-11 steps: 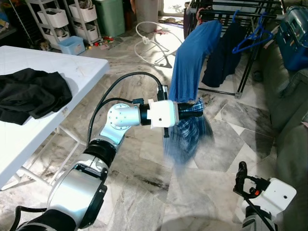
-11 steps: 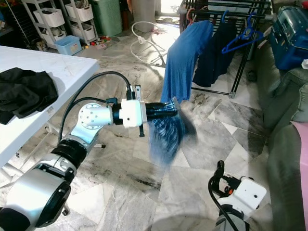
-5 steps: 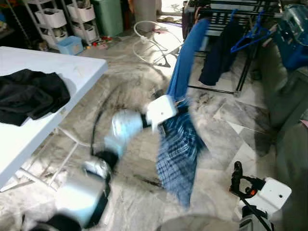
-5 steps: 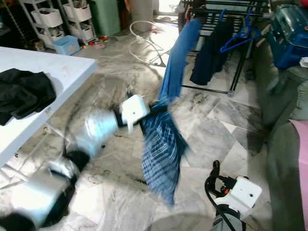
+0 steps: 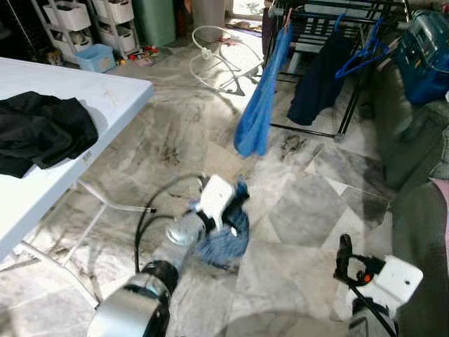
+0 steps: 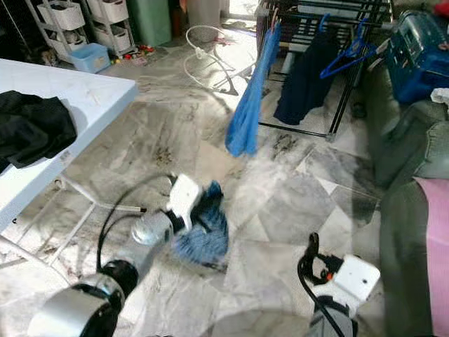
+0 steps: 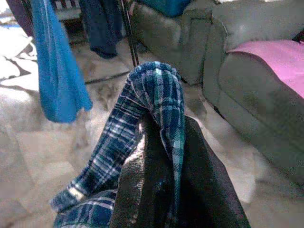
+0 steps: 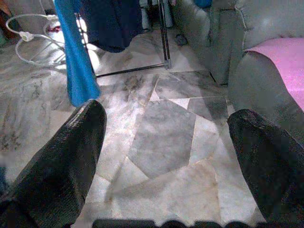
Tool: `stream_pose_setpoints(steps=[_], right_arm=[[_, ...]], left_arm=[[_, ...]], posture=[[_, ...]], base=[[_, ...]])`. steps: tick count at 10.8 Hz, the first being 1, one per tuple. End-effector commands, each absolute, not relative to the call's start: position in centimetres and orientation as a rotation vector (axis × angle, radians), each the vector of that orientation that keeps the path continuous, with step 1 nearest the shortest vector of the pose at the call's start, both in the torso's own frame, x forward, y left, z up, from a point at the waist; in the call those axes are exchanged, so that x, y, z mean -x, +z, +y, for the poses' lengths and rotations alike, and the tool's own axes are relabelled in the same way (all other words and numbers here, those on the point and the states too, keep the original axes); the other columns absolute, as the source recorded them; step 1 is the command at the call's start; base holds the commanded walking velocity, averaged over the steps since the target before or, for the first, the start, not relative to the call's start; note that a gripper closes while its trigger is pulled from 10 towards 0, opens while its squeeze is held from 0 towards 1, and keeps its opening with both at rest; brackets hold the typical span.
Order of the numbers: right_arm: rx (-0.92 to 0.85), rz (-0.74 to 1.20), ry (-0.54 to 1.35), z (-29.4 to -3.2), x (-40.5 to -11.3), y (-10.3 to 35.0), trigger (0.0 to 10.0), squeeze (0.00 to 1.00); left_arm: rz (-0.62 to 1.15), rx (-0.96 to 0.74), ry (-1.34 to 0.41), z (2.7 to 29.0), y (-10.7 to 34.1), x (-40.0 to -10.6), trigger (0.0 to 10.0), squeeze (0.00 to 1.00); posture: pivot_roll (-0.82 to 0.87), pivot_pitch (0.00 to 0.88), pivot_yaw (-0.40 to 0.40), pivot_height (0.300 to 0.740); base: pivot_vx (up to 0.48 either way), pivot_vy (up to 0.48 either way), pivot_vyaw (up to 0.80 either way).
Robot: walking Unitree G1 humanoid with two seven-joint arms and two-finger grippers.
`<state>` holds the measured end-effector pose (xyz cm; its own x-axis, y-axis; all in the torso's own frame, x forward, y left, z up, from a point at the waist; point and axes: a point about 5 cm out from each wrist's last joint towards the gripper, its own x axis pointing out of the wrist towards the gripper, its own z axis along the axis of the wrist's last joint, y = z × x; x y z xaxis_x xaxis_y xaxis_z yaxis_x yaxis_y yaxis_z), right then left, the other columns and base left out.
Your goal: Hang hanger
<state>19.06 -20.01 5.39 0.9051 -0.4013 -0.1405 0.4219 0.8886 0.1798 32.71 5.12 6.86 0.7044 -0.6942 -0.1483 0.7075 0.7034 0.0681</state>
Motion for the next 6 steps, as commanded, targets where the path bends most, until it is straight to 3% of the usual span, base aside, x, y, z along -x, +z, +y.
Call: stream_pose_setpoints(steps=[1,3,4,6], right_arm=[[-0.209,0.096,-0.440,-20.1,-19.1,5.7,10.0,0.00],[-0.217,0.099,-0.458,-19.9,-18.7,5.4,10.0,0.00],[-0.219,0.102,-0.461,-19.8,-18.6,5.3,10.0,0.00],[-0.217,0.108,-0.477,-20.1,-18.2,5.2,10.0,0.00]], left_arm=[[0.129,-0.119,-0.785,5.0,6.8,-32.7,10.0,0.00],[0.158,-0.057,-0.756,4.2,6.7,-32.6,10.0,0.00],[0.160,-0.046,-0.777,3.7,6.6,-32.4,10.0,0.00],[0.140,-0.021,-0.807,3.0,7.1,-32.3,10.0,0.00]], posture=[[-0.09,0.030,-0.027,0.740],[-0.10,0.025,-0.013,0.740],[-0.11,0.024,-0.007,0.740],[-0.12,0.023,0.000,0.740]], base=[[0.000,0.000,0.00],[0.000,0.000,0.00],[0.315,0.000,-0.64],[0.386,0.000,0.00]])
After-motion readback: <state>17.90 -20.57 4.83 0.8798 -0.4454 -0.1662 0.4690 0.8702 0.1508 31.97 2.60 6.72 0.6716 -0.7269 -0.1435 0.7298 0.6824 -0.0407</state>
